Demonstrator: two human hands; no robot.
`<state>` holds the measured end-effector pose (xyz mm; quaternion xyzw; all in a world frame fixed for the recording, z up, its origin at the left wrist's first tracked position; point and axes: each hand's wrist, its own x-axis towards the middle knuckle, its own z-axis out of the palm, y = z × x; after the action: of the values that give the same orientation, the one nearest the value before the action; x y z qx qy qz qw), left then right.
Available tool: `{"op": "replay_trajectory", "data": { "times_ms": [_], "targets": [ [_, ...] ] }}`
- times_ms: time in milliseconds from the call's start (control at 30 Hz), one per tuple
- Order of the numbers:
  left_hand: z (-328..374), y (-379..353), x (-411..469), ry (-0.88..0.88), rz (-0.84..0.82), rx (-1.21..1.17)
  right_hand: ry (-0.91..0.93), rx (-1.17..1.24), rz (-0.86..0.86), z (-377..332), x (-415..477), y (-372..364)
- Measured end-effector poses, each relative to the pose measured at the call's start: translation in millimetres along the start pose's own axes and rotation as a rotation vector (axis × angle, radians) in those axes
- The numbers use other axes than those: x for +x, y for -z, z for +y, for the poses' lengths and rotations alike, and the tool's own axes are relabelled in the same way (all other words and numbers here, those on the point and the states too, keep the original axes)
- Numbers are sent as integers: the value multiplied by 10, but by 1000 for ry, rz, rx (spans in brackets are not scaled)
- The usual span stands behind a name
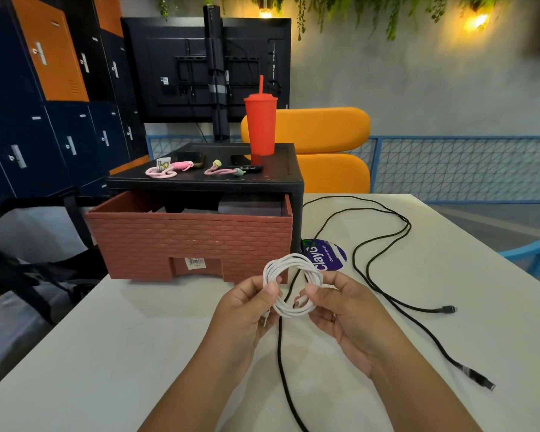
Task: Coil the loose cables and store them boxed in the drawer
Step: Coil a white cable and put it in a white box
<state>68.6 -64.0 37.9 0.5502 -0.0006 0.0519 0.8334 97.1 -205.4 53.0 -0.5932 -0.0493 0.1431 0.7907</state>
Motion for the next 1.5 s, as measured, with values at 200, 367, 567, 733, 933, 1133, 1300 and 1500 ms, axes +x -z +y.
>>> {"op": "replay_trajectory", "data": {
  "times_ms": [200,367,567,733,933,1133,1300,1500],
  "targets": [
    [-21,26,29,6,62,34,-24,-59,64,-32,32,70],
    [-15,13,20,9,65,51,-16,-88,54,-28,21,61],
    [8,-10,14,38,30,24,196,-517,131,-16,-15,17],
    [44,-31,-34,21,-13,7,441,-924,68,87,-37,-48],
    [37,-49,-30,-6,30,39,379,-1161,92,50,-3,-51],
    [54,11,42,34,120,-144,428,-1170,225,41,-44,-37],
    [120,45,30,104,26,-320,413,-1256,263,-38,-19,39],
    [188,39,-12,86,-40,-483,413,-1131,406,-81,-13,151]
  ]
}}
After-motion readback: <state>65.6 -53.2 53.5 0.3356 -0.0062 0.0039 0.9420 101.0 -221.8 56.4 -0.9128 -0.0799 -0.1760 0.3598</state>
